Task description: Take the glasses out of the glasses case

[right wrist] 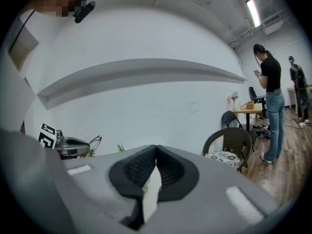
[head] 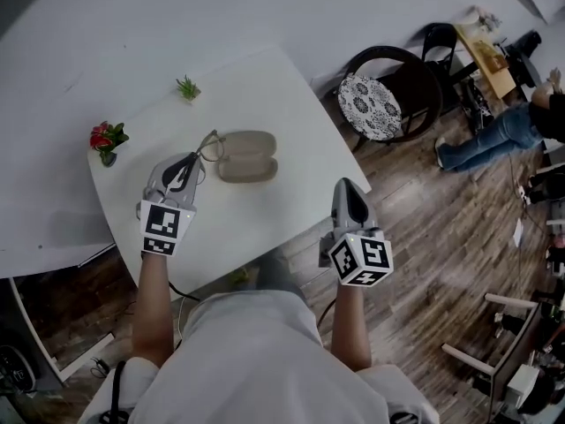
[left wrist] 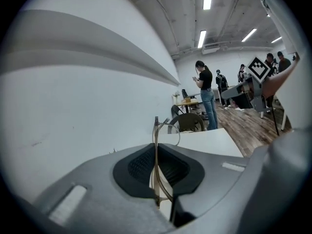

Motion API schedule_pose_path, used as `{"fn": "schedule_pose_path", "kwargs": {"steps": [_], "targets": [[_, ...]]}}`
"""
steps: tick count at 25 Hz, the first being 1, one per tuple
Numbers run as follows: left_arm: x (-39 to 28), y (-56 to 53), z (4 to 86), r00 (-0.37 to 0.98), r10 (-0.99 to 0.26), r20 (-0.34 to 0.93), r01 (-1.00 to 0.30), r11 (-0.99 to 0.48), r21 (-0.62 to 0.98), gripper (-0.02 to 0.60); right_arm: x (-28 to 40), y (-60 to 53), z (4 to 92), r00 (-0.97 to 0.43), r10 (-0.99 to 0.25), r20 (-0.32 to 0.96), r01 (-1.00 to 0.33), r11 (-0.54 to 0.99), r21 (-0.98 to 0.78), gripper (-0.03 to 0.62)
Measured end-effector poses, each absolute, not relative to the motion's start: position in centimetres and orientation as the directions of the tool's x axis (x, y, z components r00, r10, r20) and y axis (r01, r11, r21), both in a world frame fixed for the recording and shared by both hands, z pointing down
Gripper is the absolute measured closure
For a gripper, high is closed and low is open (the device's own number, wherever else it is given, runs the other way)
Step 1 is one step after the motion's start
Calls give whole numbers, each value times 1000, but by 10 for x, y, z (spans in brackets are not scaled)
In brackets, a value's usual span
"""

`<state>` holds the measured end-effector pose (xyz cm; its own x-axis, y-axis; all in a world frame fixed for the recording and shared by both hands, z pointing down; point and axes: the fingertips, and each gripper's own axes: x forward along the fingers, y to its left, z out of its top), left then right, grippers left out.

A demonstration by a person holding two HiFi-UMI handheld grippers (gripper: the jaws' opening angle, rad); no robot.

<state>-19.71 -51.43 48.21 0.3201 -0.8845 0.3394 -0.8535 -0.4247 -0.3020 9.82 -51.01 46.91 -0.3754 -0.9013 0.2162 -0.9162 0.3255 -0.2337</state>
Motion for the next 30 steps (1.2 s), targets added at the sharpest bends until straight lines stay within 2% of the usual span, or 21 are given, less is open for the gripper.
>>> {"fn": "schedule_pose_path", "kwargs": {"steps": [14,30], "targets": [[-249,-439,417,280,-948,152,-918,-310,-247,557,62,-449,428,-378,-914,147,-913,342,-223,591],[-295,-385,382,209,-977,36,-959,-212,-188,557,34,-417,409,-392,-912,123,-909,364,-203,591]]}}
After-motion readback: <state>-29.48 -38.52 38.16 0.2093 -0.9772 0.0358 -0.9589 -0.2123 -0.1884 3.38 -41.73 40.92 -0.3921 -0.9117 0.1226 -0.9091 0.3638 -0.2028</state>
